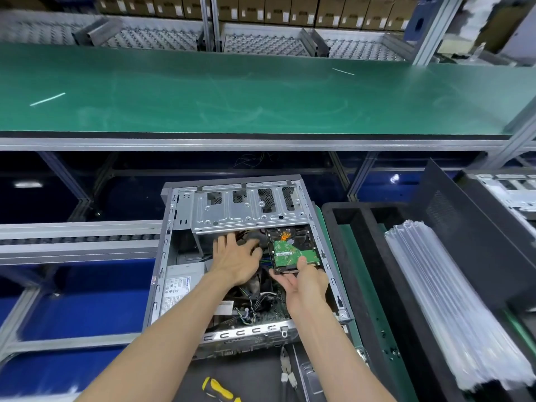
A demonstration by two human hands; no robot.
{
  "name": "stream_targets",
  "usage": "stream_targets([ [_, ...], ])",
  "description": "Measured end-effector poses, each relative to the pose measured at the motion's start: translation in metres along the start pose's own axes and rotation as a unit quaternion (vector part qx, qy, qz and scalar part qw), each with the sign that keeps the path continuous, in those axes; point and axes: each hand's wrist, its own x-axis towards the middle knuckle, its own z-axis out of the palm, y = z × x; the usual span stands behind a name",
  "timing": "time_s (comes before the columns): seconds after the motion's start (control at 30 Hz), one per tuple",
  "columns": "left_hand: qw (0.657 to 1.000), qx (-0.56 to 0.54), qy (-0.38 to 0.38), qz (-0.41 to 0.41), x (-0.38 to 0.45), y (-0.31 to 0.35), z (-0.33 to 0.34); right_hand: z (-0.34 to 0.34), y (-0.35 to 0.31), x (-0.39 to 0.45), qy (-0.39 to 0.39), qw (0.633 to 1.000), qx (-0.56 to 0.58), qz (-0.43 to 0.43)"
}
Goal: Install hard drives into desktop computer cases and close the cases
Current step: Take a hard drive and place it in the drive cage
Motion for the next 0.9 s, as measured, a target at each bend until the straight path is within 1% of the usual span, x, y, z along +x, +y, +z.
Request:
stream_targets([
  [0.07, 1.0, -0.007, 0.02, 0.013, -0.004, 0.001, 0.003, 0.001, 0.0, 0.0, -0.001, 1.0, -0.003, -0.001],
  [0.17, 0.996, -0.007, 0.075, 0.044, -0.001, 0.002, -0.002, 0.002, 0.0, 0.001, -0.001, 1.0, 0.005, 0.001],
  [0.23, 0.995, -0.008, 0.087, 0.056, 0.003, 0.002, -0.002, 0.002, 0.001, 0.001, 0.003, 1.0, 0.006, 0.004],
  [0.33, 0.996, -0.012, 0.064, 0.06, 0.007, 0.004, 0.003, 0.001, 0.001, 0.0, 0.013, 1.0, 0.004, 0.002],
  [0.43, 0.996, 0.028, 0.006, 0.086, 0.007, 0.008, 0.002, 0.0, 0.001, 0.001, 0.018, 1.0, 0.008, -0.007],
  [0.53, 0.994, 0.04, -0.043, 0.089, 0.005, 0.012, 0.003, 0.002, 0.001, 0.0, 0.002, 1.0, 0.011, -0.01],
  [0.57, 0.995, 0.026, -0.043, 0.083, 0.005, 0.013, 0.005, 0.004, 0.001, 0.0, -0.003, 1.0, 0.014, -0.008],
  [0.67, 0.997, -0.067, -0.02, 0.042, 0.006, 0.011, 0.004, 0.007, 0.002, 0.002, -0.004, 1.0, 0.022, 0.001],
  [0.73, 0.994, -0.103, -0.011, 0.032, 0.009, 0.009, 0.002, 0.007, 0.002, 0.003, 0.0, 1.0, 0.027, 0.008],
  [0.8, 0.993, -0.112, -0.011, 0.023, 0.008, 0.01, 0.0, 0.007, 0.003, 0.004, 0.001, 1.0, 0.023, 0.012],
  [0.9, 0.995, -0.092, -0.017, 0.037, 0.01, 0.009, 0.001, 0.005, 0.005, 0.007, -0.001, 1.0, 0.009, 0.004],
])
